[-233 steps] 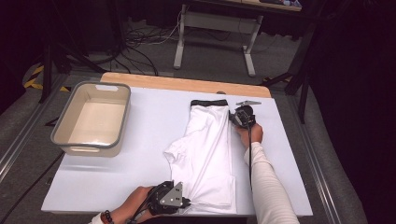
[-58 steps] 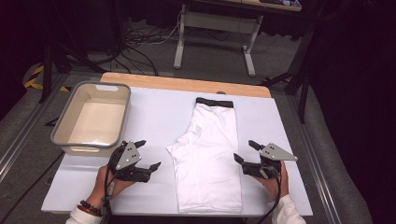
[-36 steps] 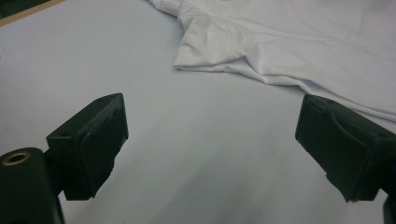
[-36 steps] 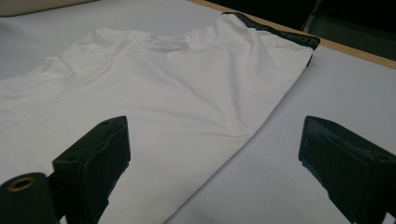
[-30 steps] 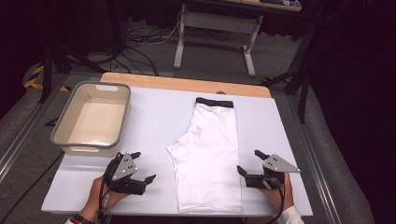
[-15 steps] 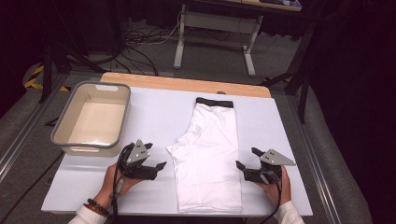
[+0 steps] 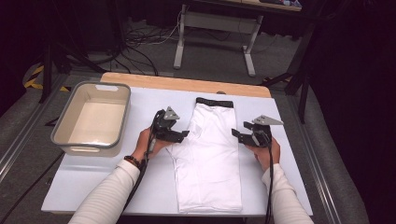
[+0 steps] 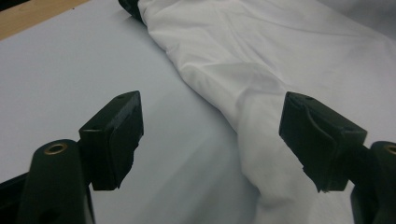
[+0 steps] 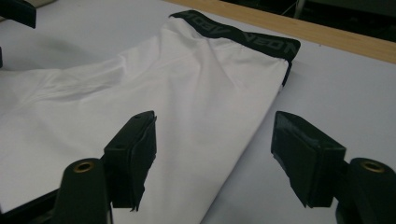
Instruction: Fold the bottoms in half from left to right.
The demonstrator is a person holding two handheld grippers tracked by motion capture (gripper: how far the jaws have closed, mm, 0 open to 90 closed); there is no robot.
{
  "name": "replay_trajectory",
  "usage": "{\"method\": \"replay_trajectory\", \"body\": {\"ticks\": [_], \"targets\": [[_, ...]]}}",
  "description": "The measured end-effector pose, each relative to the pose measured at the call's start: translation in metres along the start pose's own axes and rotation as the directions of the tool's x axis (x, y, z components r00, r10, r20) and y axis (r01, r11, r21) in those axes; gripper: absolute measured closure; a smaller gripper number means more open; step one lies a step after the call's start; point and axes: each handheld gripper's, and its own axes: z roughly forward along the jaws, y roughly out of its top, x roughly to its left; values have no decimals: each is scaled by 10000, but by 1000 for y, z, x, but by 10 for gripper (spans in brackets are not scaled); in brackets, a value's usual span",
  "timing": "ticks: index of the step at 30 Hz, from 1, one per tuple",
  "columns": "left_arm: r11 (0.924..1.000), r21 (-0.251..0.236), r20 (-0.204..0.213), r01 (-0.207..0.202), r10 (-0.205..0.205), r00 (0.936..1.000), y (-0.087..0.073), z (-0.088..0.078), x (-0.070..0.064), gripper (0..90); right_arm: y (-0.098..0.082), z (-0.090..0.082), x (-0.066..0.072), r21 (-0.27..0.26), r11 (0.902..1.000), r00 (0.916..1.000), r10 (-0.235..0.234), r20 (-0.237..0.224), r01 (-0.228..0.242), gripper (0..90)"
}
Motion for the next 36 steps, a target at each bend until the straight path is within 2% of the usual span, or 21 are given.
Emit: {"method": "replay_trajectory", "body": {"ticks": [1,2,3,4,5,7,9,14,16,17,19,21,23,25,30,33,34,36], "targets": [[9997,102,18,238,-239,9997,7,11,4,226,4,7,-3,85,9998,9998,202,1,-202,311],[9997,102,18,238,-239,9997,7,11,4,226,4,7,-3,85,9998,9998,202,1,-202,311],[9996,120,-78,270,-269,9996,10,16,6,226,8,13,-6,197,9992,9994,356,24,-357,312],[9989,185,-47,425,-424,9991,12,21,7,227,14,25,-11,444,9981,9988,404,264,-416,305],[9985,251,-120,489,-486,9987,14,26,8,227,14,25,-11,444,9981,9988,404,264,-416,305],[9972,412,-226,621,-612,9979,15,35,11,228,19,37,-13,678,9956,9972,613,422,-641,288],[9959,574,-339,699,-680,9971,15,42,14,228,21,43,-14,759,9951,9960,577,686,-629,292],[9917,812,-341,1001,-976,9946,20,57,19,251,21,60,-15,1106,9905,9925,706,997,-816,282],[9908,844,-361,1060,-1033,9940,22,59,19,273,21,63,-15,1211,9888,9914,747,1071,-876,282],[9880,964,-388,1207,-1174,9923,24,62,19,274,20,66,-16,1307,9862,9907,882,1040,-1015,281],[9860,1157,-463,1199,-1153,9923,27,67,19,283,18,71,-16,1354,9819,9859,1168,1198,-1327,278],[9865,1149,-573,1167,-1107,9922,32,72,20,286,18,74,-16,1469,9792,9826,1191,1427,-1400,289],[9852,1151,-713,1267,-1190,9903,34,76,20,286,19,75,-17,1411,9790,9826,1281,1342,-1468,306],[9852,1167,-740,1254,-1173,9903,36,78,20,287,20,77,-17,1545,9763,9804,1282,1495,-1512,321],[9835,1286,-932,1272,-1157,9889,44,88,21,303,23,83,-15,1709,9783,9845,914,1497,-1168,351],[9838,1288,-903,1244,-1133,9894,45,88,22,386,23,85,-14,1731,9784,9850,870,1492,-1126,368],[9839,1281,-920,1243,-1130,9893,45,88,22,386,24,85,-14,1739,9785,9858,862,1443,-1110,392],[9851,1272,-767,1160,-1068,9913,45,88,20,479,25,86,-13,1763,9791,9880,784,1333,-1015,486]]}}
